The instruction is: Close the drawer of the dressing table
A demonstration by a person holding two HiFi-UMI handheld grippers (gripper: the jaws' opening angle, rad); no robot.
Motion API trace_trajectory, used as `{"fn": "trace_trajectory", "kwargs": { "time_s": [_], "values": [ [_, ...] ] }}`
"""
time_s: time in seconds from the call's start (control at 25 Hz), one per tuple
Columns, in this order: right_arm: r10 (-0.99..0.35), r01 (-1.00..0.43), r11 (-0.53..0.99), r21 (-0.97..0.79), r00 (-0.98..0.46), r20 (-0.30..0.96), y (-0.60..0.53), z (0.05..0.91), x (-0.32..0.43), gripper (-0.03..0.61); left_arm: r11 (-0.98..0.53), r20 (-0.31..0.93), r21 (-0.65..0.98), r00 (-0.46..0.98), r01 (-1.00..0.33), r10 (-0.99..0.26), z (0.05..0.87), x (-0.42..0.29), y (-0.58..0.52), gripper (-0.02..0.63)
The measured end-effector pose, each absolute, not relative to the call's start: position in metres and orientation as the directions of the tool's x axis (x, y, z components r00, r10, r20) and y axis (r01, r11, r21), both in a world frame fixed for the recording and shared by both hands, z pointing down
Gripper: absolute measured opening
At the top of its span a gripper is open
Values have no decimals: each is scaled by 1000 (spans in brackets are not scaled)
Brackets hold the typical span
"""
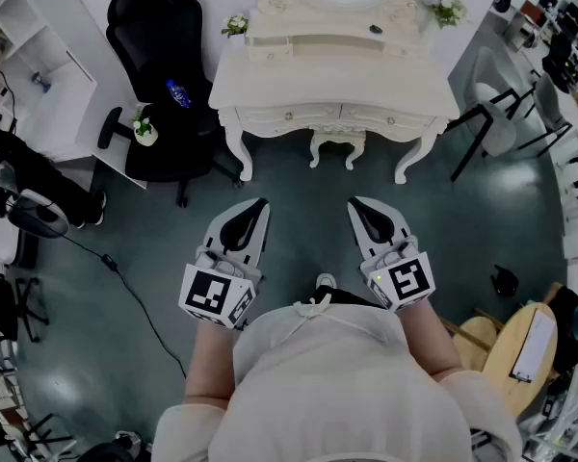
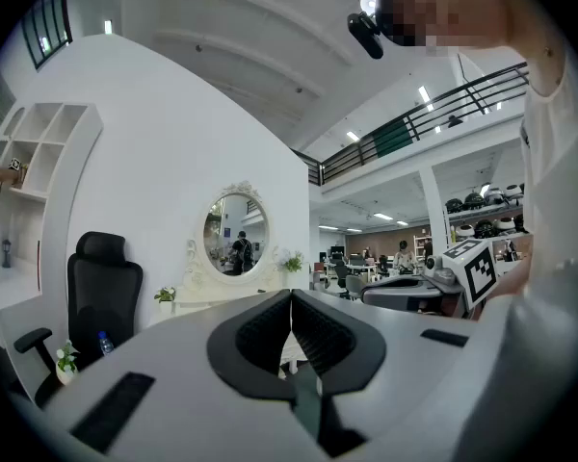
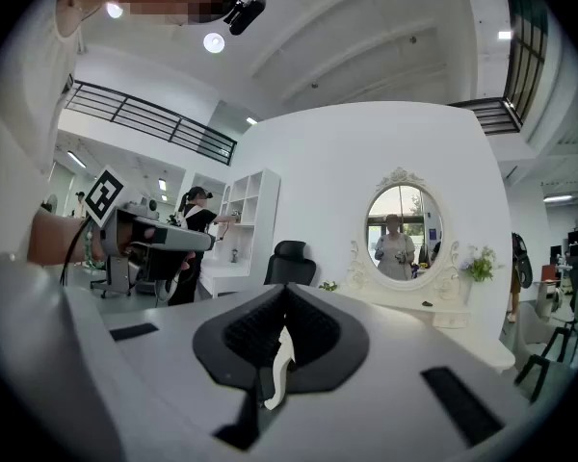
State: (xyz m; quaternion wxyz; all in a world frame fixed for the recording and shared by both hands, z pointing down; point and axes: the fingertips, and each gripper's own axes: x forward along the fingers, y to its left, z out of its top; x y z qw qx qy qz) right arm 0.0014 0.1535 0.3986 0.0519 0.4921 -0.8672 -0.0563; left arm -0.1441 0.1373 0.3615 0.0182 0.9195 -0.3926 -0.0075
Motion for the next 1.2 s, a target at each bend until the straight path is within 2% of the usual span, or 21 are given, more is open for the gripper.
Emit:
{"fn": "trace_trajectory", "kwargs": {
  "time_s": [0.28,0.68,0.72,0.76,0.8,1.2],
  "values": [
    [-896,-888,440,134,-444,-1,157,394,0,2,-685,1,41,686,-727,-728,363,-157,144,18],
    [-907,-899,421,124,-421,27,165,407,-17,5,-661,-27,72,661,-747,-750,366,-177,149,23],
    [-908,-900,419,121,-418,33,164,410,-17,5,-658,-38,78,657,-749,-753,366,-179,148,95],
    [-909,-902,416,117,-415,39,163,413,-17,6,-655,-48,81,653,-751,-755,366,-180,146,289],
    [-910,-903,415,111,-412,44,161,415,-16,5,-650,-53,82,648,-756,-760,367,-181,144,347],
    [-874,-870,485,95,-477,95,107,437,-14,6,-584,23,56,586,-810,-810,397,-185,99,347]
  ]
}}
